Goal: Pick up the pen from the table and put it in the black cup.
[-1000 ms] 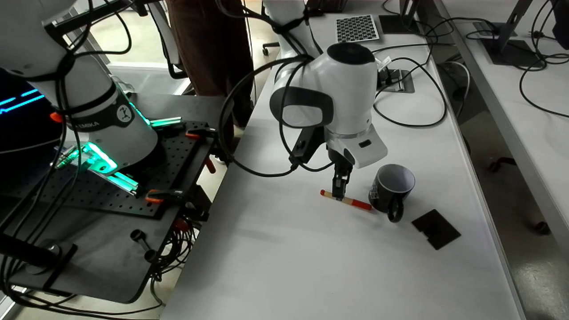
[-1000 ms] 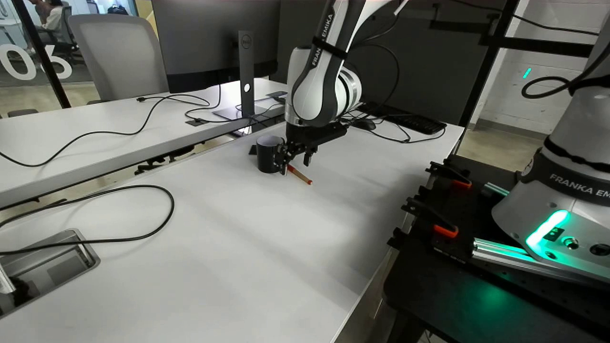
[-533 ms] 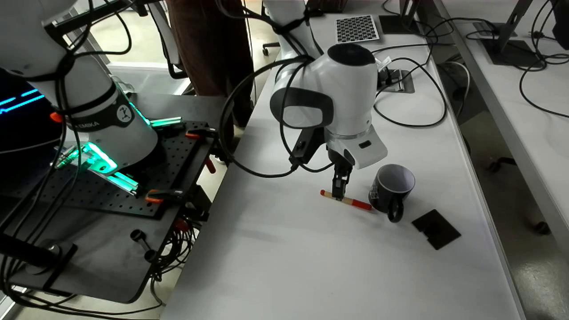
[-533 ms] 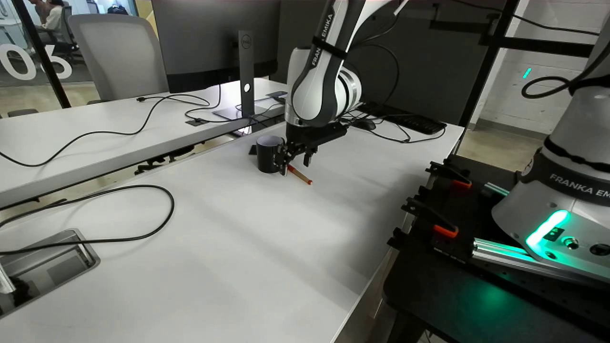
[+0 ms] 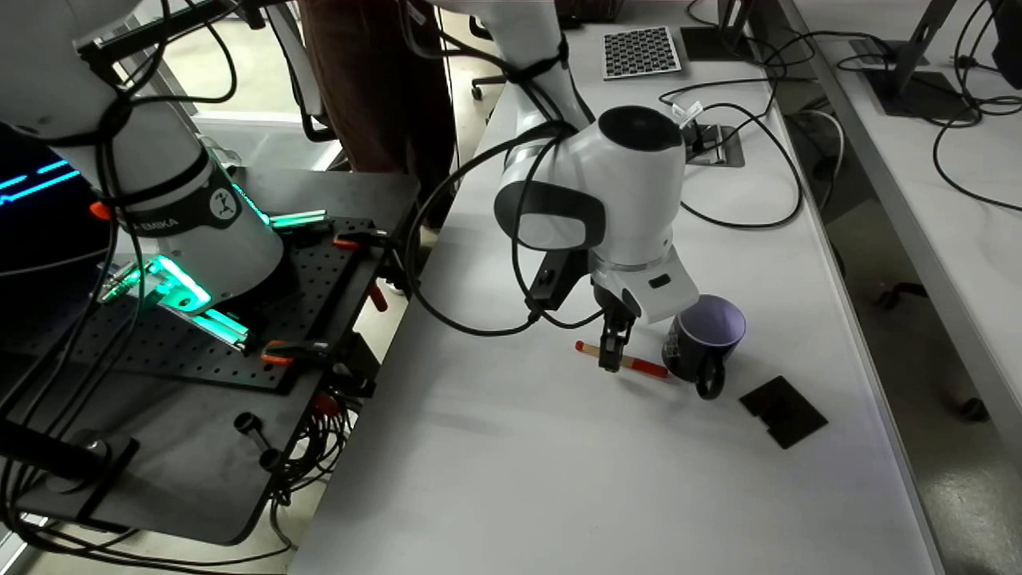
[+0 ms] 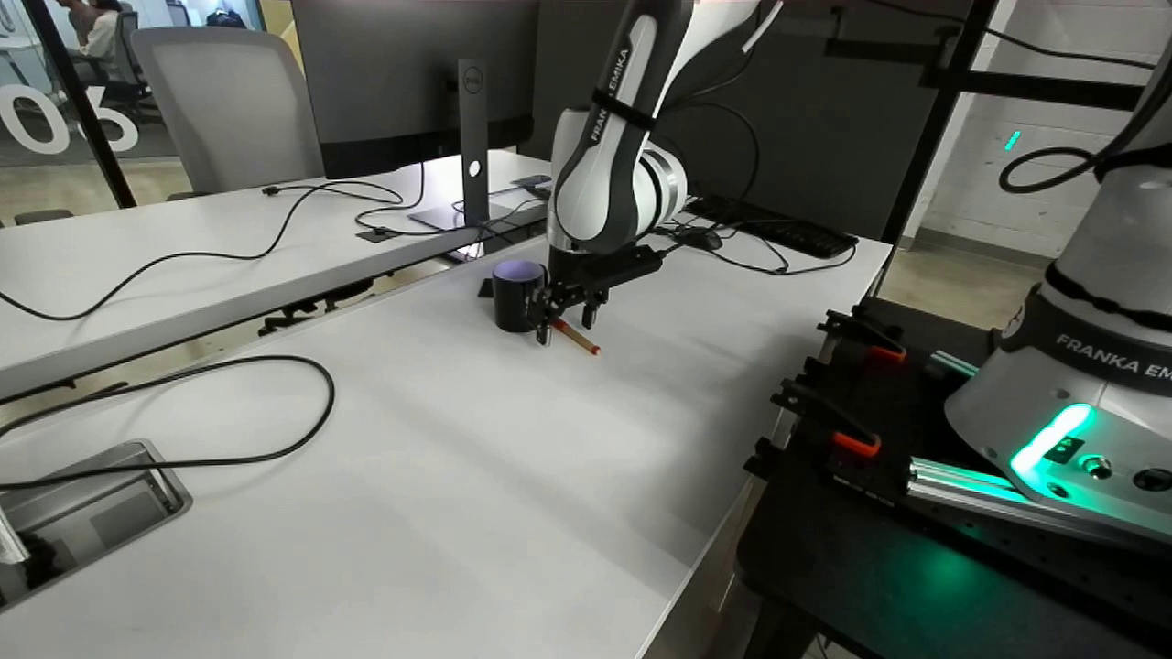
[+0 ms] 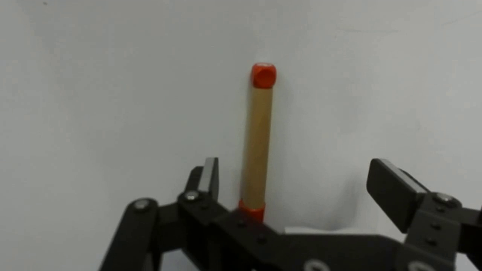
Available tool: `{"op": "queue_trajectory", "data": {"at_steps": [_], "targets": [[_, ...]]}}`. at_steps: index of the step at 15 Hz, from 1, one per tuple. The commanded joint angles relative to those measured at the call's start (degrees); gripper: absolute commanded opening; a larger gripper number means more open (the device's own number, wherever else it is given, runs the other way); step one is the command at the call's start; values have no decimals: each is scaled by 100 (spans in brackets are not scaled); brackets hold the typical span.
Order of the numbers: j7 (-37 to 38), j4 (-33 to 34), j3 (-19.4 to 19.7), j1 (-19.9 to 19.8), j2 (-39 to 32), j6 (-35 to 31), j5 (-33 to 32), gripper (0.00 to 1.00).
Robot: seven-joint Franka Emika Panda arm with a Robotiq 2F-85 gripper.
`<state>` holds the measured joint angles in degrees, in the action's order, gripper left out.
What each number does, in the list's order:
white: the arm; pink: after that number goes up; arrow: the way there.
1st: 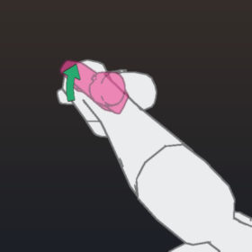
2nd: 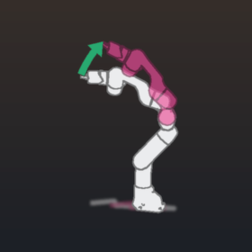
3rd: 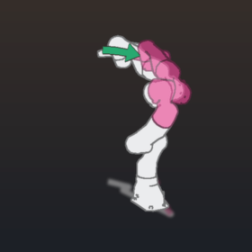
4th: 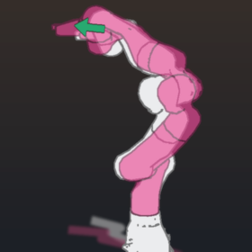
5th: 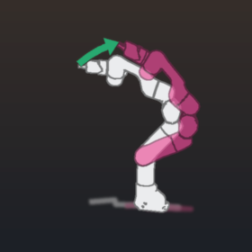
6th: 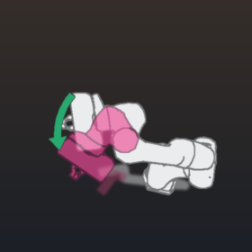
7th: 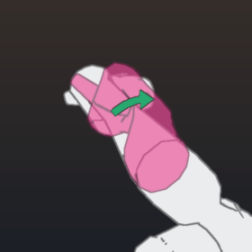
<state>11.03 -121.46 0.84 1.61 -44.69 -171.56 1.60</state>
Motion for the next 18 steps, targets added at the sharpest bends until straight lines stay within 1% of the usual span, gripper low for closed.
{"op": "queue_trajectory", "data": {"at_steps": [1, 5, 6, 7, 8, 11, 13, 16, 17, 18], "targets": [[-102, 15, 25, 46, -4, 17, 133, 100], [-132, 28, -26, -4, -15, 6, 151, 100], [-130, 28, -22, -1, -15, 6, 152, 89], [-132, 28, -32, -9, -15, 2, 158, 74], [-131, 29, -44, -19, -17, -6, 168, 68], [-126, 29, -49, -19, -15, 3, 186, 43], [-126, 29, -53, -22, -17, -4, 196, 30], [-123, 30, -50, -20, -14, -12, 206, 6], [-122, 29, -50, -21, -12, -14, 211, 0], [-119, 31, -42, -19, -14, -16, 216, 0]]}}
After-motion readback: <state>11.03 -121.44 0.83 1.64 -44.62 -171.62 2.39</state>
